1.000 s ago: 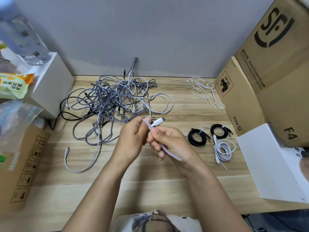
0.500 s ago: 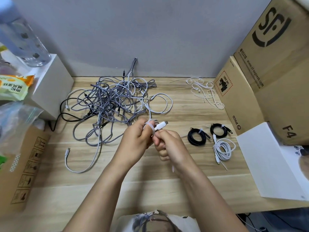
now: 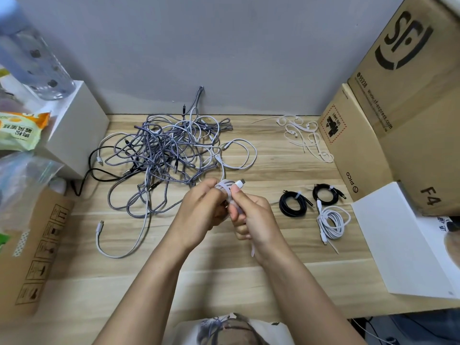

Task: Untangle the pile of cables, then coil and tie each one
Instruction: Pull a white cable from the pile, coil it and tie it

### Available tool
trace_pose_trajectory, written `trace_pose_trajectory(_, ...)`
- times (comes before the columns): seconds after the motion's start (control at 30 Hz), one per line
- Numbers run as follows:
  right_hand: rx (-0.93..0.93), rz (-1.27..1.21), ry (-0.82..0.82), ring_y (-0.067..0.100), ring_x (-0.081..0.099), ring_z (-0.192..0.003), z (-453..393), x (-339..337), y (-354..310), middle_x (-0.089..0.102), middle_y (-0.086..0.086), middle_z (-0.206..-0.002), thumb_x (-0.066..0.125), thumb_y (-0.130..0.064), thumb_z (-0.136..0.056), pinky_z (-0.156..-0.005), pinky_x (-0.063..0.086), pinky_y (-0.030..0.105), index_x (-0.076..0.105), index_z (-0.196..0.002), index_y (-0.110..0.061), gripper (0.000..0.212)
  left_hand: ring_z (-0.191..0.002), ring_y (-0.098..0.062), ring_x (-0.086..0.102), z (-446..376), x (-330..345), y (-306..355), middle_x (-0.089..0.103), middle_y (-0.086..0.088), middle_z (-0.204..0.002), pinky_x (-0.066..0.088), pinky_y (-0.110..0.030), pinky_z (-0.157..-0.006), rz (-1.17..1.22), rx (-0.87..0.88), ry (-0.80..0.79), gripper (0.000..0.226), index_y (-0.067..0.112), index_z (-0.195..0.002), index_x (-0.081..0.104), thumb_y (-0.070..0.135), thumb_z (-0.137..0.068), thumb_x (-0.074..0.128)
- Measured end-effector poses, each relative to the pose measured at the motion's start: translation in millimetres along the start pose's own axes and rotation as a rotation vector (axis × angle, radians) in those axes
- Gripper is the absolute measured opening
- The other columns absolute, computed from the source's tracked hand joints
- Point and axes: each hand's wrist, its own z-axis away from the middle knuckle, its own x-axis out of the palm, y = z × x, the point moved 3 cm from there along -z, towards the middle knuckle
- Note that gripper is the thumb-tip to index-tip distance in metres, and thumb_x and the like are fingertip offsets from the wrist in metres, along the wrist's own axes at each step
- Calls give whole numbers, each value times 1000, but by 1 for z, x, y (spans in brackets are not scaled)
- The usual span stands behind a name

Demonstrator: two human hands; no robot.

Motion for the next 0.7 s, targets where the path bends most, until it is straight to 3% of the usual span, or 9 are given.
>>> trace_pose_trajectory(0.17,-51,74,29,0,20,-32,2,1,-5,31,-8,-40,45,-28,-98,-33,16,12,43,-53,-14,47,-41,-8,29,-2,-1,-5,47,-3,-52,20,-14,-40,17,40,-52,28,5,-80,47,32,-79,58)
trace_pose_trajectory(0.23,-76,161,-7,0,24,-30,2,1,-6,33,-12,-39,46,-18,-96,-34,19,10,44,-55,-14,42,-41,-9,28,-5,-3,-8,44,-3,-51,19,-14,-40,53,20,-66,26,10,-75,47,32,-80,59)
trace_pose_trajectory(0.33,-167,330,-51,-1,37,-33,4,1,-9,39,-13,-36,47,-18,-79,-37,27,9,45,-54,-17,26,-46,-12,27,-8,-5,-13,44,-1,-49,16,-15,-43,75,-17,-74,25,20,-63,48,33,-82,58)
trace_pose_trajectory(0.4,-215,411,-44,-2,41,-38,4,1,-11,43,-14,-37,42,-23,-69,-43,28,10,46,-50,-20,19,-43,-11,27,-8,-4,-14,43,1,-47,18,-15,-42,71,-25,-68,24,19,-66,47,33,-82,57)
trace_pose_trajectory(0.5,-288,449,-37,1,38,-44,5,3,-12,43,-14,-39,41,-22,-67,-49,27,17,45,-42,-22,25,-41,-10,27,-10,-4,-18,42,5,-44,18,-15,-43,89,-40,-35,23,15,-74,47,32,-83,60)
trace_pose_trajectory(0.7,-375,378,-49,0,36,-42,14,9,-17,37,-13,-39,43,-21,-72,-46,26,10,38,-46,-22,26,-48,-10,29,-14,-6,-15,36,-3,-51,18,-22,-46,157,-2,30,25,11,-78,53,33,-87,58)
